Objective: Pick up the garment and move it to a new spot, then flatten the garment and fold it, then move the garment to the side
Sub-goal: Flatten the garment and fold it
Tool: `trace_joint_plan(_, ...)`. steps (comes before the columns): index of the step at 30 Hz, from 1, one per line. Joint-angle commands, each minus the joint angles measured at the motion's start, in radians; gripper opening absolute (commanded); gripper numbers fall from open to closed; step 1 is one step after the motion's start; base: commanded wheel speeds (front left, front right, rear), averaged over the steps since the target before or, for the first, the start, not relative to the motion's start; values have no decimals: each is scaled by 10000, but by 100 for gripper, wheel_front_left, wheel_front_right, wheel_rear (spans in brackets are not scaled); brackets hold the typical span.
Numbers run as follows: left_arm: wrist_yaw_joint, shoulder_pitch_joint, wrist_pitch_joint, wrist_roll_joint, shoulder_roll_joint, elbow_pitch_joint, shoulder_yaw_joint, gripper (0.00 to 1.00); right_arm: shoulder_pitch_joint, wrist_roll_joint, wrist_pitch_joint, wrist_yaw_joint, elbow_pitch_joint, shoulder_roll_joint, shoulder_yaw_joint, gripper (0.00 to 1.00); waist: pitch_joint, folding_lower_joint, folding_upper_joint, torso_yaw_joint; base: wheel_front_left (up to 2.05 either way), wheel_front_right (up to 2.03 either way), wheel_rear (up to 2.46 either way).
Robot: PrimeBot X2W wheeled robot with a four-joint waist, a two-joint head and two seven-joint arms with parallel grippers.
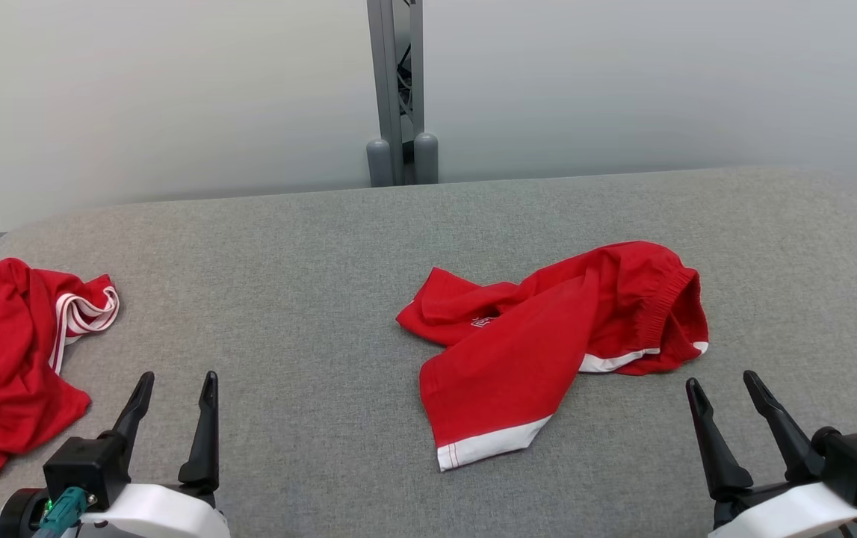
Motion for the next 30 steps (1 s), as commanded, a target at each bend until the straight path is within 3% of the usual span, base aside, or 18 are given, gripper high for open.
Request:
trace_joint_plan(1, 77, 66, 42, -6, 82, -88, 14, 100, 111, -16, 56, -3, -128, 15, -59, 100, -7, 0, 0, 10, 0, 0, 0)
trace_joint_plan(12, 189, 44, 267, 42, 130, -453, -130, 100, 55, -59, 257, -3, -392, 153, -156, 100, 75, 0, 0, 25, 0, 0, 0)
trace_joint_plan(16, 183, -41, 263, 10, 129, -480, -142, 100, -62, -664, 427, -3, -112, -269, -139, 100, 129, 0, 0, 37, 0, 0, 0)
trace_joint_plan(24, 56, -335, 207, -14, 83, -499, -223, 100, -1233, -1284, 608, -3, 1802, -1511, 672, 100, 581, 0, 0, 139, 0, 0, 0)
trace_joint_plan(30, -138, -756, 120, 5, -42, -376, -354, 100, -2781, -1109, 274, -3, 3621, -1914, 1537, 100, 1191, 0, 0, 374, 0, 0, 0)
